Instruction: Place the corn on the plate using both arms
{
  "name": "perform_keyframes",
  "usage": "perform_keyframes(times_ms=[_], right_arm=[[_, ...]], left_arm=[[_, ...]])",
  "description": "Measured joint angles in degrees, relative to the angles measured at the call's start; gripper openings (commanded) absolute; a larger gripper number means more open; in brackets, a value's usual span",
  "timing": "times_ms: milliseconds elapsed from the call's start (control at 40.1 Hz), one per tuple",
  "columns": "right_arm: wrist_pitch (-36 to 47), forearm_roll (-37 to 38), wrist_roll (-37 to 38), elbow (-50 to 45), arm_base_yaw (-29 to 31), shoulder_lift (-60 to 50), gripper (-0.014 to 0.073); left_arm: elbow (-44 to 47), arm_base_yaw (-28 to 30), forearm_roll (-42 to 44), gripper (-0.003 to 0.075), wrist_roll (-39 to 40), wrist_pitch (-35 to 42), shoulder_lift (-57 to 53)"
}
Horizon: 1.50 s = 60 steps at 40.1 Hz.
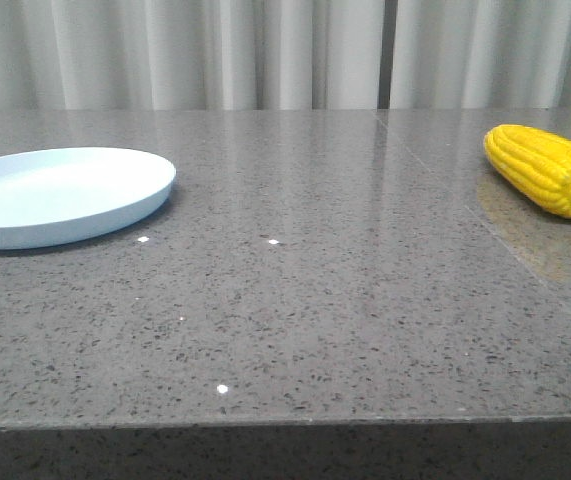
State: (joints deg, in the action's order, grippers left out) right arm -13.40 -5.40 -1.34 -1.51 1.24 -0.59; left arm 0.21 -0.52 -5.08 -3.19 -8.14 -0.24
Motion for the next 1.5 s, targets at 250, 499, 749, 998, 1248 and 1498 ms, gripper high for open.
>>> perform_keyframes(times_ms=[250, 499, 749, 998, 1248, 1498], right_arm=[[0.00, 0.00, 0.00, 0.00, 0.00, 0.00, -0.0061], [0.00, 0.00, 0.00, 0.00, 0.00, 0.00, -0.0061], [2.10, 0.00, 0.00, 0.00, 0.00, 0.00, -0.0061], [-4.70, 0.00, 0.00, 13.52, 0.00, 0.17, -0.0060], [-12.12, 0.00, 0.00, 29.83, 0.00, 14.75, -0.0060], [-12.68, 0.00, 0.00, 33.23, 0.00, 22.57, 0.0093]], left_arm=[[0.00, 0.00, 0.00, -0.0020, 0.00, 0.00, 0.00], [0.00, 0.00, 0.00, -0.0020, 0.00, 0.95, 0.00], [-0.24, 0.00, 0.00, -0.0020, 0.00, 11.72, 0.00], [-12.79, 0.00, 6.33, -0.0020, 0.00, 0.91, 1.45], [-24.91, 0.00, 9.18, -0.0020, 0.00, -9.84, 15.99], [-26.70, 0.00, 9.18, 0.0145, 0.00, -10.28, 21.38]])
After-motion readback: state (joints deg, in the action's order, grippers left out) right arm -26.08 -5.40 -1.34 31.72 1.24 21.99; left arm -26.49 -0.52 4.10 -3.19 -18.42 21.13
